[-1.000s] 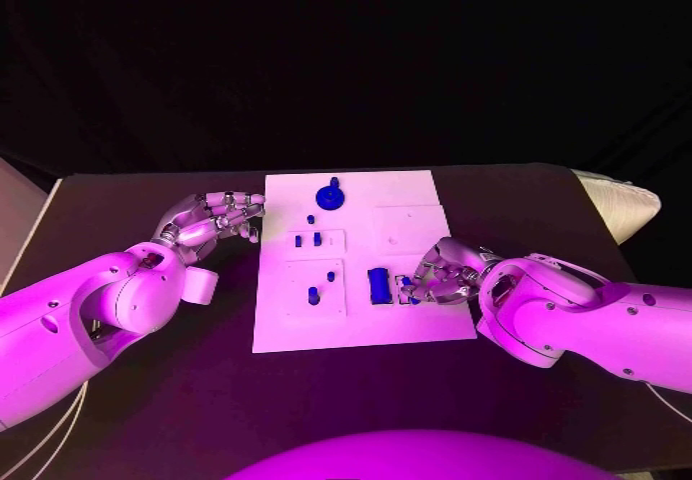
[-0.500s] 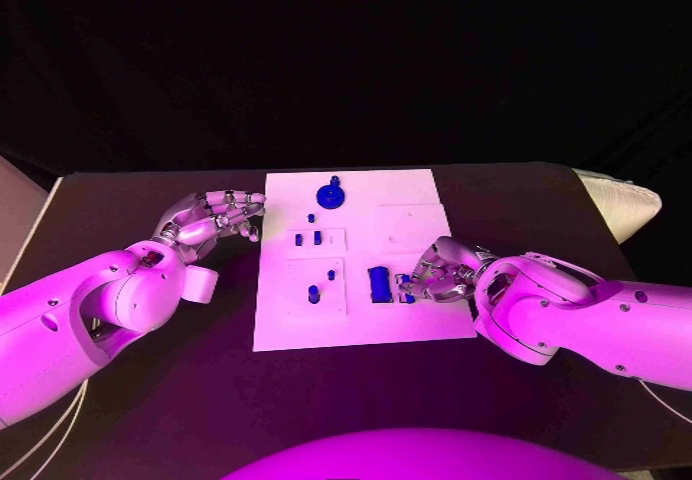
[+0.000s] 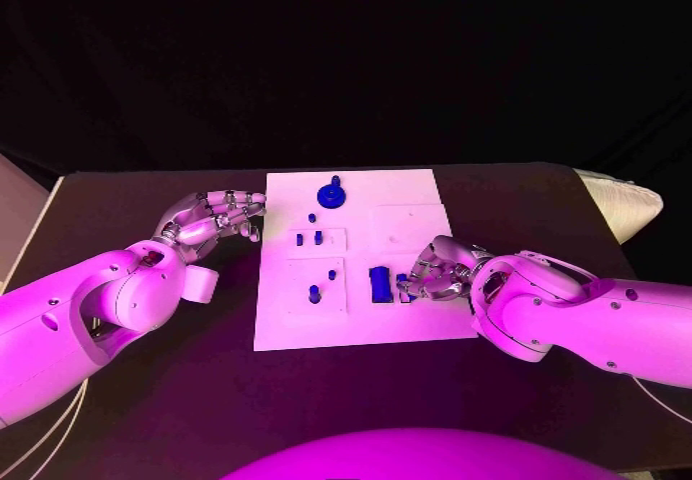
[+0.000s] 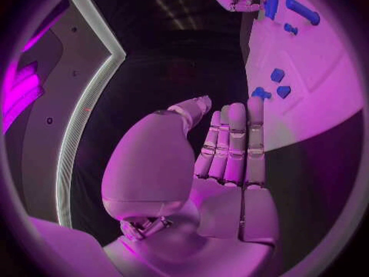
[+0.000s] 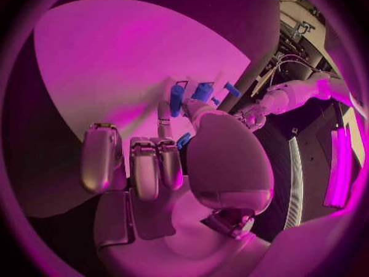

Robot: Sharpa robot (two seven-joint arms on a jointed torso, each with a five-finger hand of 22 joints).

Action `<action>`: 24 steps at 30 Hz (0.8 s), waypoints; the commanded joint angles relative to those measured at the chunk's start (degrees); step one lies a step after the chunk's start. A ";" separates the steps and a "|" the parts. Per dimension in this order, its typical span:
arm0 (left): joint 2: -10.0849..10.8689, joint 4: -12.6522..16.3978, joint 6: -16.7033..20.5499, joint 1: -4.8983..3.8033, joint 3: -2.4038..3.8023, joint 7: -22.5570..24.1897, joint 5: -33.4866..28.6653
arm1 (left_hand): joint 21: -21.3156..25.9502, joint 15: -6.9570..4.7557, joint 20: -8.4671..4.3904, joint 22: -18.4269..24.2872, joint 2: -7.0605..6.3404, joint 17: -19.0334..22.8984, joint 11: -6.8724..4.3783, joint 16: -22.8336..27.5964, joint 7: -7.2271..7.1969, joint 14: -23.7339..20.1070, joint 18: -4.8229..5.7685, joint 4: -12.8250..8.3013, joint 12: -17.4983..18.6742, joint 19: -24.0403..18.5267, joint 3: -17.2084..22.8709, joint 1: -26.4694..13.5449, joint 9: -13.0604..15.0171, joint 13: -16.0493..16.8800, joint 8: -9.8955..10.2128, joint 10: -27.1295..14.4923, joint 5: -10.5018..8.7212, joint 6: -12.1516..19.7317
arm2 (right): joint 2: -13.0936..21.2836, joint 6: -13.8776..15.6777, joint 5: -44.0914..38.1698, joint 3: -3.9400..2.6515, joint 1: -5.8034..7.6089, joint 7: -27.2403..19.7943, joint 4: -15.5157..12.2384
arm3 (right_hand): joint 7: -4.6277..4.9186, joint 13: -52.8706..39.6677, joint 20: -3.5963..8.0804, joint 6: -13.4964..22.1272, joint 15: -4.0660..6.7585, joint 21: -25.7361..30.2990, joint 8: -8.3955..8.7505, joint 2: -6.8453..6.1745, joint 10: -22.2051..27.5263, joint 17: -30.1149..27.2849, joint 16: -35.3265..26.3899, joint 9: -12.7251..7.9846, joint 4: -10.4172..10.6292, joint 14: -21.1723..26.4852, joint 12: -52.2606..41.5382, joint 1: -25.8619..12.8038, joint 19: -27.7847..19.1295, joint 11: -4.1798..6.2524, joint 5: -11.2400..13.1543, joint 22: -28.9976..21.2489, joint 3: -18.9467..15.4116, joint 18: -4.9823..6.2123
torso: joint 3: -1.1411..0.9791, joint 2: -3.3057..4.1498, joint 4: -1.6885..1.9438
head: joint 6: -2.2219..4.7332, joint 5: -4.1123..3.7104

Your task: Assemble the parts on the task board

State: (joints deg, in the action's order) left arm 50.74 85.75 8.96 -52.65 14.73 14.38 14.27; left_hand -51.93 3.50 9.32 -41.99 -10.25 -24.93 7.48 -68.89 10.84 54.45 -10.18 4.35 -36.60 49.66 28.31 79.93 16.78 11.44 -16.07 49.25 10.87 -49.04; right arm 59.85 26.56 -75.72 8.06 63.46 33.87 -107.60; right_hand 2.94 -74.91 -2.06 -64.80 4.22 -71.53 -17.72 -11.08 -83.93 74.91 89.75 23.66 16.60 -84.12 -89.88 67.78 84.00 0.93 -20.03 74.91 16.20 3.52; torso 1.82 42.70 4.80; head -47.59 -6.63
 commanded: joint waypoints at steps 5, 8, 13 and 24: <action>-0.02 0.24 -0.98 0.00 0.04 0.25 -0.11 | 0.26 0.07 -0.13 -0.07 -0.17 -0.08 -0.11 -0.33 0.08 -0.20 -0.30 -0.01 -0.20 0.33 0.20 0.40 -0.04 0.08 -0.24 -0.32 0.26 0.11 | -0.29 -0.35 -1.39 0.01 -0.04 0.36 0.21 | 0.22 -15.09 0.51 0.11 0.36 0.09 -0.02 -0.11 -6.07 15.09 0.25 0.10 0.17 -5.88 -0.12 -1.78 1.99 0.15 1.74 7.12 -1.50 -0.26 | -0.01 0.02 -0.02 | -0.03 -0.04; -0.03 0.22 -0.96 0.00 0.04 0.25 -0.11 | 0.26 0.07 -0.13 -0.07 -0.17 -0.08 -0.11 -0.33 0.08 -0.20 -0.30 -0.01 -0.20 0.33 0.20 0.40 -0.04 0.08 -0.24 -0.32 0.26 0.11 | -0.35 -0.25 -1.48 0.01 -0.04 0.33 0.23 | 0.23 -15.09 0.50 0.11 0.34 0.05 -0.06 0.19 -6.07 15.09 0.25 0.13 0.20 -5.88 -0.12 -2.47 2.01 0.14 2.31 7.17 -2.18 -0.26 | -0.02 -0.02 -0.02 | -0.05 -0.13; -0.03 0.21 -0.95 0.00 0.04 0.26 -0.11 | 0.26 0.07 -0.13 -0.07 -0.17 -0.08 -0.11 -0.33 0.08 -0.20 -0.30 -0.01 -0.20 0.33 0.20 0.40 -0.04 0.08 -0.24 -0.32 0.26 0.11 | -0.35 -0.21 -1.55 0.00 -0.04 -0.04 0.13 | 0.18 -15.09 0.50 0.20 0.36 0.30 -0.23 0.44 -6.07 15.09 0.25 0.27 0.19 -5.88 -0.12 -4.42 2.01 0.17 1.64 7.21 -6.15 -0.24 | -0.02 -0.03 -0.05 | -0.04 -0.12; 0.00 0.16 -0.94 0.00 0.04 0.24 -0.11 | 0.26 0.10 -0.11 -0.09 -0.18 -0.09 -0.08 -0.36 0.10 -0.24 -0.30 0.07 -0.26 0.31 0.20 0.35 -0.06 0.08 -0.28 -0.52 0.26 0.16 | 0.54 -0.55 -1.82 0.00 -0.05 -0.64 -1.05 | 0.02 -15.09 0.58 0.22 0.46 0.42 -0.80 2.41 -6.07 15.09 0.25 0.67 0.27 -5.88 -0.12 -4.82 2.08 0.30 2.20 7.41 -14.02 -0.24 | -0.03 -0.02 -0.02 | -0.18 -0.12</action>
State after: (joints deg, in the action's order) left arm 50.78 85.77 8.93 -52.65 14.73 14.31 14.27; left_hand -51.93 3.50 9.32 -41.99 -10.25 -24.97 7.26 -68.89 10.84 54.45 -10.18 4.35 -36.59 49.66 28.31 79.93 16.78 11.43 -16.07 49.05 10.87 -49.04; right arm 60.24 26.60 -76.64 8.07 63.45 33.91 -108.40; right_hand 2.94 -74.95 -2.06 -64.80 4.22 -71.32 -18.17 -9.03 -83.93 74.91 89.75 24.28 16.85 -84.12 -89.88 62.91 84.00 0.93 -18.08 74.95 2.33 3.52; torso 1.78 42.69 4.74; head -47.72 -6.77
